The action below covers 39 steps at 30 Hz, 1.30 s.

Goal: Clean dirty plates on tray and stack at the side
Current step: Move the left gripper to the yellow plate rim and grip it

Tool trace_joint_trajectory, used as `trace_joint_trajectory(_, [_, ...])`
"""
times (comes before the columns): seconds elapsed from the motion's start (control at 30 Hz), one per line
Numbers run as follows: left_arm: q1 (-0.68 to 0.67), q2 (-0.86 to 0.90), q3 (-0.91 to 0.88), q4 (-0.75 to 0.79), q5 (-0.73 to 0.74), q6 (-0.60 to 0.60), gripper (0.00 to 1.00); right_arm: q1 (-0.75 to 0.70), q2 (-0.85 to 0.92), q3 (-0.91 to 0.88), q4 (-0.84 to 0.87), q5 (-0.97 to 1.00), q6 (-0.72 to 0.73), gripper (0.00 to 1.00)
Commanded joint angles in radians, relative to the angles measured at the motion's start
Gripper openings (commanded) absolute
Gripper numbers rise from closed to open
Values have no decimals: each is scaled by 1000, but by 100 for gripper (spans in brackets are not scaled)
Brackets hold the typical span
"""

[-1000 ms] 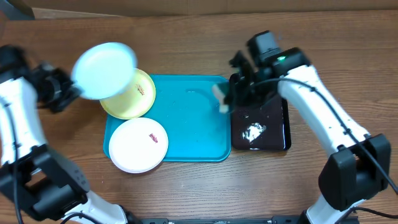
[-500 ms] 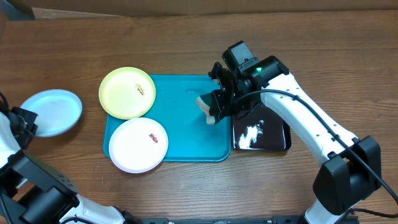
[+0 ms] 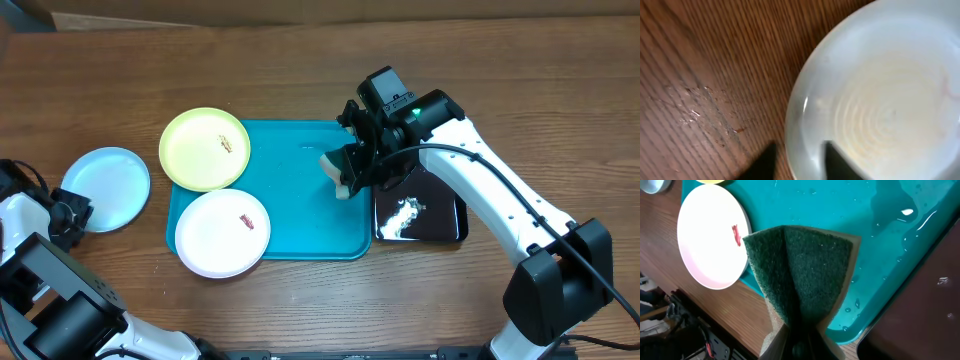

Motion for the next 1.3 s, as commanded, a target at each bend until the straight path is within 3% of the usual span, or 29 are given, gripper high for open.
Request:
trace_joint_trajectory(0.0, [-1, -28, 19, -11, 114, 62, 82, -2, -21, 15, 5, 3, -2, 8])
trace_joint_trajectory(0.07, [-1, -28, 56, -28, 219, 105, 85, -3, -21, 15, 6, 11, -2, 8])
trace_joint_trajectory(0.17, [-11, -28, 141, -95, 383, 158, 77, -3, -21, 15, 5, 46, -2, 8])
trace_joint_trajectory(0.27, [-54, -28, 221, -166, 430, 196, 69, -4, -21, 15, 6, 55, -1, 9])
trace_joint_trajectory(0.37, [-128, -28, 259, -195, 405, 251, 64, -14, -21, 15, 6, 55, 11, 8])
trace_joint_trajectory(0.6, [-351, -28, 233, -188, 93, 267, 66, -62, -21, 15, -14, 55, 25, 9])
trace_joint_trajectory(0.7, [-417, -27, 218, -170, 24, 267, 69, -84, -21, 15, -26, 55, 25, 9])
trace_joint_trajectory(0.97, [-465, -27, 201, -153, 5, 267, 65, -99, -21, 15, -41, 106, 25, 9])
trace_joint_trajectory(1.27, [-468, -26, 51, 11, 15, 266, 59, -99, -21, 15, -38, 118, 25, 9])
